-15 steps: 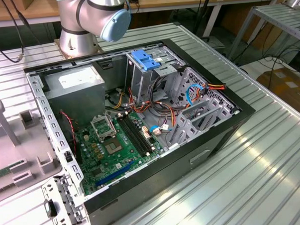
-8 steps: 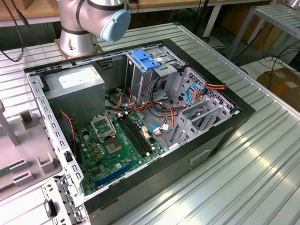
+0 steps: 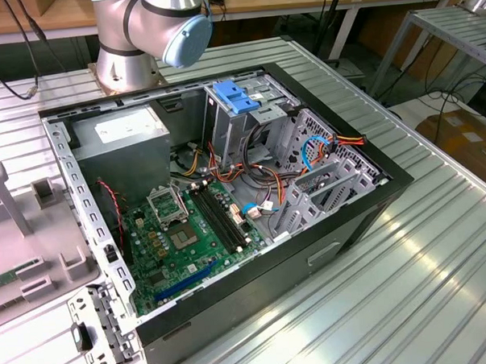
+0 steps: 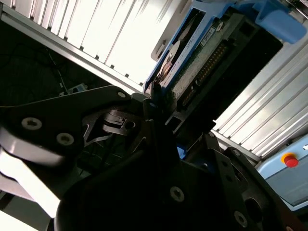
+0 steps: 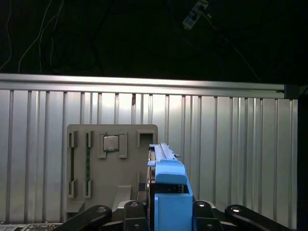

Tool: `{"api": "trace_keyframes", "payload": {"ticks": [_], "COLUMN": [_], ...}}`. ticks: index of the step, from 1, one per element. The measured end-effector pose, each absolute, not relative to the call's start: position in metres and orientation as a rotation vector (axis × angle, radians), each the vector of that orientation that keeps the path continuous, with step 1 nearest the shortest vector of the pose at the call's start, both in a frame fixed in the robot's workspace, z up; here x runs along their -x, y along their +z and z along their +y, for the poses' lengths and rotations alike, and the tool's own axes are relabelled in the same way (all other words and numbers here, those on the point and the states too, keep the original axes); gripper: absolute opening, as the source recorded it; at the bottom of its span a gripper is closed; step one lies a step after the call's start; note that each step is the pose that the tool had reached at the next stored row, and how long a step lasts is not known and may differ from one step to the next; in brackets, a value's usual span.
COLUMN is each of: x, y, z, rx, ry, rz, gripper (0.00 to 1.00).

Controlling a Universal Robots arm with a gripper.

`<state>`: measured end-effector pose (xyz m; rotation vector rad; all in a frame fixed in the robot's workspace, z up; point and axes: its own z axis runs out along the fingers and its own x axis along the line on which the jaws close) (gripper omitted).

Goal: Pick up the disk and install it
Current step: 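Pick up the disk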

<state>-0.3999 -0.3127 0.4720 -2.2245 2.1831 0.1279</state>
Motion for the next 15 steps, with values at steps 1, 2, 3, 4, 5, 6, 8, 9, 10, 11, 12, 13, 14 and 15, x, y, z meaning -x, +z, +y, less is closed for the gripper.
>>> {"api": "trace_keyframes", "payload": {"ticks": [1, 2, 3, 4, 5, 6, 8, 9, 10, 11, 12, 13, 14, 15], "x": [0.4, 0.399, 0.398, 0.396, 0.395, 0.394, 0.392, 0.39, 0.389, 0.387, 0.386, 0.385, 0.384, 0.383], "y": [0.472, 0.472, 0.472, 0.472, 0.472, 0.472, 0.472, 0.472, 0.472, 0.472, 0.472, 0.472, 0.472, 0.472], "z": [-0.313, -0.313, -0.314, -0.315, -0.316, -0.316, -0.318, -0.318, -0.319, -0.32, -0.321, -0.322, -0.322, -0.323], "rx": [2.225, 2.225, 2.225, 2.225, 2.225, 2.225, 2.225, 2.225, 2.225, 2.225, 2.225, 2.225, 2.225, 2.225], "ry": [0.128, 0.128, 0.128, 0.128, 0.128, 0.128, 0.128, 0.128, 0.129, 0.129, 0.129, 0.129, 0.129, 0.129], "rz": [2.183, 2.183, 2.183, 2.183, 2.183, 2.183, 2.183, 2.183, 2.183, 2.184, 2.184, 2.184, 2.184, 2.184], "gripper": [0.36, 0.36, 0.36, 0.36, 0.36, 0.36, 0.36, 0.36, 0.36, 0.36, 0.36, 0.36, 0.36, 0.36]}}
